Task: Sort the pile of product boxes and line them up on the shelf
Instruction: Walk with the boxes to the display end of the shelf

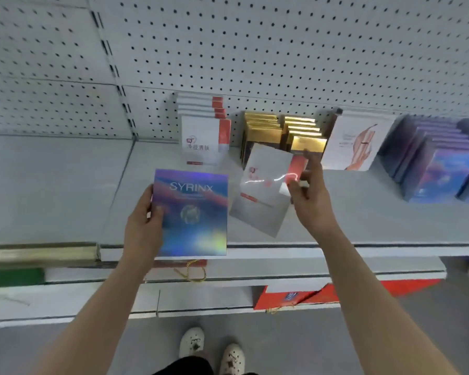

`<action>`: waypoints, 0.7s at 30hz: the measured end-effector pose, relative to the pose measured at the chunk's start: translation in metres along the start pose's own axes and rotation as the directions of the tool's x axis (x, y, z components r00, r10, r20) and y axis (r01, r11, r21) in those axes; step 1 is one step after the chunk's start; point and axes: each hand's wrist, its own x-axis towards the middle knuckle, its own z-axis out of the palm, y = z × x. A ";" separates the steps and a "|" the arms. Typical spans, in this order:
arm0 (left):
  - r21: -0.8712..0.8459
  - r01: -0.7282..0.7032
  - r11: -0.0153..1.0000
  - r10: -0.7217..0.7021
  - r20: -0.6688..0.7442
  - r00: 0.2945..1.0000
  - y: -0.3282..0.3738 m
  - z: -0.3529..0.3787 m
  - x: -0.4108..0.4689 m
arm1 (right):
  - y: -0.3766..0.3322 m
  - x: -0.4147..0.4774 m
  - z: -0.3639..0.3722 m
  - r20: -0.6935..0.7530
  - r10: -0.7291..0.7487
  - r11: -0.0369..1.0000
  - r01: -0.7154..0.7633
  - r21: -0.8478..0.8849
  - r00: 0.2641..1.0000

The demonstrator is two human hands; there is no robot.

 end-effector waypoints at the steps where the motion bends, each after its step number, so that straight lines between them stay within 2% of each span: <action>1: 0.000 0.016 1.000 -0.016 -0.034 0.999 -0.005 -0.008 -0.003 | -0.003 0.008 0.009 0.045 -0.011 1.000 0.010 0.020 0.999; 6: -0.034 0.068 0.997 -0.072 -0.144 0.987 -0.015 -0.033 -0.003 | -0.024 0.048 0.053 0.209 -0.143 0.990 0.137 0.046 0.967; 10: -0.047 0.061 0.997 -0.068 -0.181 0.981 -0.014 -0.048 0.006 | -0.040 0.080 0.088 0.293 -0.155 0.988 0.152 0.031 0.943; 12: -0.028 0.046 0.999 -0.051 -0.184 0.982 -0.010 -0.054 0.010 | -0.041 0.093 0.103 0.277 -0.155 0.988 0.156 0.019 0.948; 16: -0.013 0.037 0.999 -0.039 -0.180 0.983 -0.007 -0.062 0.017 | -0.036 0.109 0.119 0.164 -0.150 0.978 0.171 -0.121 0.975; 21: -0.014 0.042 0.999 -0.043 -0.156 0.987 -0.011 -0.063 0.029 | -0.033 0.117 0.131 0.120 -0.260 0.915 0.284 -0.287 0.958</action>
